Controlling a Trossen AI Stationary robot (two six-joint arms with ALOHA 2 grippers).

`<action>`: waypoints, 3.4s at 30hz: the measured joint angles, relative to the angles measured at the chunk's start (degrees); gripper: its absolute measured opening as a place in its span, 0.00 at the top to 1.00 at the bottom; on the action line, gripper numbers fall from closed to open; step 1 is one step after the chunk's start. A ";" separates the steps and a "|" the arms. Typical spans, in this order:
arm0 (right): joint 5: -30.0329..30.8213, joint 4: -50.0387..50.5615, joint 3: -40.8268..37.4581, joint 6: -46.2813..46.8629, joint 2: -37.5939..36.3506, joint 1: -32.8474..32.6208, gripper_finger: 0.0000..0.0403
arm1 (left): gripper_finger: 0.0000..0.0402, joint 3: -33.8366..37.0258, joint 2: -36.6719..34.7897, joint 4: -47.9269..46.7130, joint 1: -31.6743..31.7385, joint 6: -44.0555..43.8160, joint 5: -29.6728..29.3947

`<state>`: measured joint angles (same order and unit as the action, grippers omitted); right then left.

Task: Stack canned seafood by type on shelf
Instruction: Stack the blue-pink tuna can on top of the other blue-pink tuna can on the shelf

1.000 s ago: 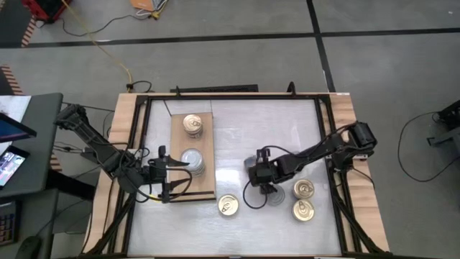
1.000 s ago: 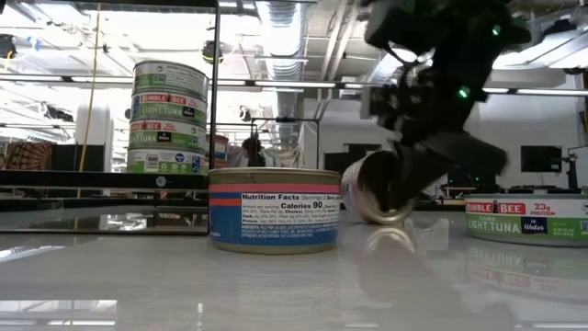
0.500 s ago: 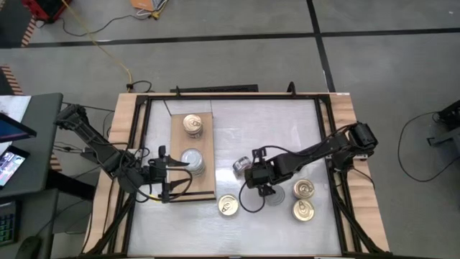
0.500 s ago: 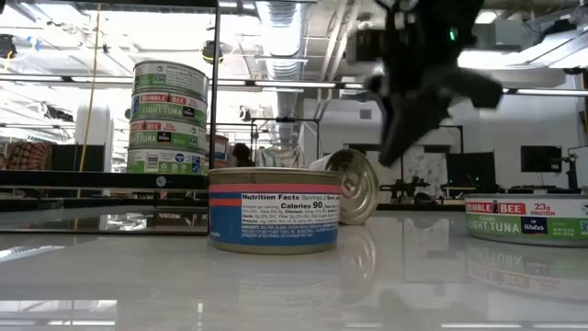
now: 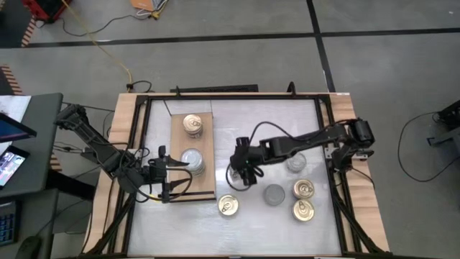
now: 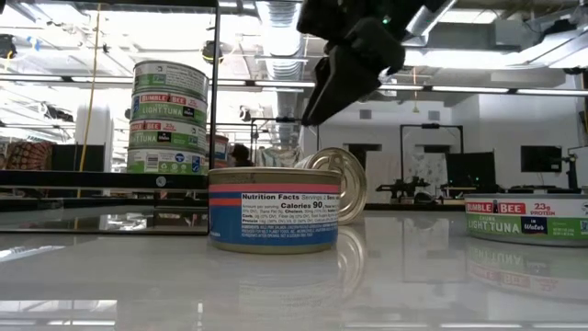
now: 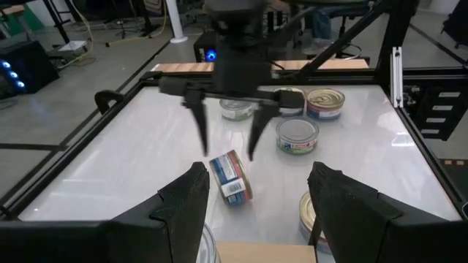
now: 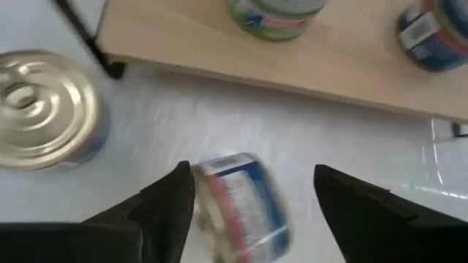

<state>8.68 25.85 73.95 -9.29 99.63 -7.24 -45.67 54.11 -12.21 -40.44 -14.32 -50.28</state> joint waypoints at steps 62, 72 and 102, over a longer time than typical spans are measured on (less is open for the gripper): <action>-36.04 -28.88 10.71 12.73 2.73 26.47 0.49 | 0.44 0.00 -0.55 6.17 12.36 50.13 -18.90; -35.87 -31.64 11.17 20.11 2.78 29.21 0.48 | 0.44 0.00 -0.55 0.78 16.19 51.37 -19.31; -43.22 -32.45 11.23 36.09 2.82 27.48 0.49 | 0.44 -0.02 8.33 25.31 25.90 122.44 -4.31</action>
<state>-34.54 -6.61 85.19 26.81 102.45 20.24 -45.69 62.43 13.10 -14.55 108.12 -54.59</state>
